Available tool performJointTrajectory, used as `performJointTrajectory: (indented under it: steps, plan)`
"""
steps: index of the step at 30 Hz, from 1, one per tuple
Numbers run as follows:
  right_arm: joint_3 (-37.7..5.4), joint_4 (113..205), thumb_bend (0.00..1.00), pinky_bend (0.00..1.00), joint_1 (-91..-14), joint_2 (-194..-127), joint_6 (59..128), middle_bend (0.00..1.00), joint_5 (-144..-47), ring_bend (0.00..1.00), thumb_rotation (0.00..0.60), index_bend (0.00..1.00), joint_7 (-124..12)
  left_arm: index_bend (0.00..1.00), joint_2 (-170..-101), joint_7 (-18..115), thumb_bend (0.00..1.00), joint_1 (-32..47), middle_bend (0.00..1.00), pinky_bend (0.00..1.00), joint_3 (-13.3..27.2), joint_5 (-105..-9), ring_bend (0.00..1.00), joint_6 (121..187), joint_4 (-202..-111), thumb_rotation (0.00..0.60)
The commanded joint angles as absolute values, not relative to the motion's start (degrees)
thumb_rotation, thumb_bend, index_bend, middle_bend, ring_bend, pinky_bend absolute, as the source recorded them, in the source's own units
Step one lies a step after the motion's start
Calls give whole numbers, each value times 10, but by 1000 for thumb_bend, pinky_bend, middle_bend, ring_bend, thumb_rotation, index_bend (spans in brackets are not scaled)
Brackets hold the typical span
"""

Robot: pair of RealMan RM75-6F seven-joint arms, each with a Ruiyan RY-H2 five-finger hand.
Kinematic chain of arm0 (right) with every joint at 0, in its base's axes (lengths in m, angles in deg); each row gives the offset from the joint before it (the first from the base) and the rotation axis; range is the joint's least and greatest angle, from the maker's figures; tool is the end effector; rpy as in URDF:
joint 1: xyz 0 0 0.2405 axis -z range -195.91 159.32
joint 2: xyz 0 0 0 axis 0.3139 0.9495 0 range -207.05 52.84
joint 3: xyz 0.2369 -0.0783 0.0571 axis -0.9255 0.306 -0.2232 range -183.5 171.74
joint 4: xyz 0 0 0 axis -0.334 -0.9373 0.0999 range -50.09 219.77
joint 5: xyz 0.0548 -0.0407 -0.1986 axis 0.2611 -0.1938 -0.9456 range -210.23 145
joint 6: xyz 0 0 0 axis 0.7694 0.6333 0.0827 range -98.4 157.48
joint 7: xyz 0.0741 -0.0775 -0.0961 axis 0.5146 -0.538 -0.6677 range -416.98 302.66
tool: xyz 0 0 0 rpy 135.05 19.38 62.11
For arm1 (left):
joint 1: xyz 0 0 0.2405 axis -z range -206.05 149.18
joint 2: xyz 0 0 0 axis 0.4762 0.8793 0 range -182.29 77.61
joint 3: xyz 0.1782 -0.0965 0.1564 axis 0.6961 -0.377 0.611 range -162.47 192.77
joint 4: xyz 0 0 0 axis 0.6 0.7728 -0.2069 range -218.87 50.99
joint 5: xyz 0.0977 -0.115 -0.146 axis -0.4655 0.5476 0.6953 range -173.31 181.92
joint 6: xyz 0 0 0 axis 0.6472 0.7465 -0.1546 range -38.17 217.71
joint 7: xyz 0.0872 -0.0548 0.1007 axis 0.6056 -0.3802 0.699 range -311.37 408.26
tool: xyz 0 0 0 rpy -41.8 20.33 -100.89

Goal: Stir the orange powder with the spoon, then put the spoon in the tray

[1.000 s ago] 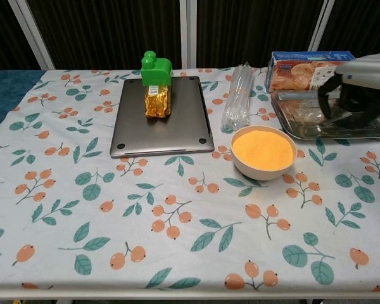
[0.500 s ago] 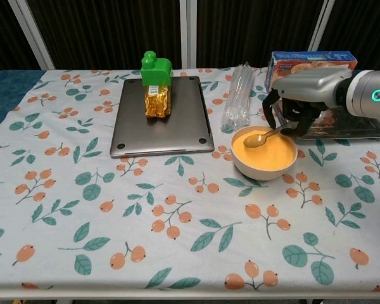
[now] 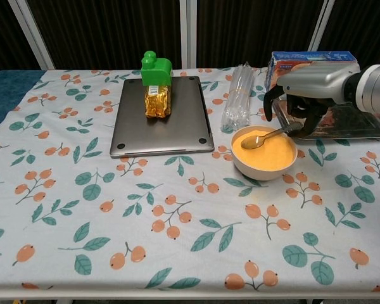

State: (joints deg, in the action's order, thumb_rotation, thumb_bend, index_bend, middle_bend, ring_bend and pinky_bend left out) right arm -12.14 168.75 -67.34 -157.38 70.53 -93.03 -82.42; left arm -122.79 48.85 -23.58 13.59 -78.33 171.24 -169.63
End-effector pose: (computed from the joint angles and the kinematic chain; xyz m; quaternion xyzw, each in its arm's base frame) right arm -0.1632 -0.3644 0.0005 0.8309 -0.3096 0.2406 0.3948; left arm -0.3365 0.1765 0.1257 -0.5929 -0.4219 -0.3499 0.5899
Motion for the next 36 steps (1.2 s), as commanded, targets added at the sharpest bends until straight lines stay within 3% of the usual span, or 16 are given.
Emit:
performJointTrajectory:
  steps: [1,36]
  plan:
    - [-117,1684,232,978,-675,-1580,709,908,-936,891,600,388,-825,103,-1227,489,38,-237,117,130,137,-782,98,1712,-1698,600]
    - [-99,1646,342,979,-696,-1617,720,918,-920,891,600,545,-853,103,-1231,472,38,-240,117,130,138,-779,98,1708,-1689,600]
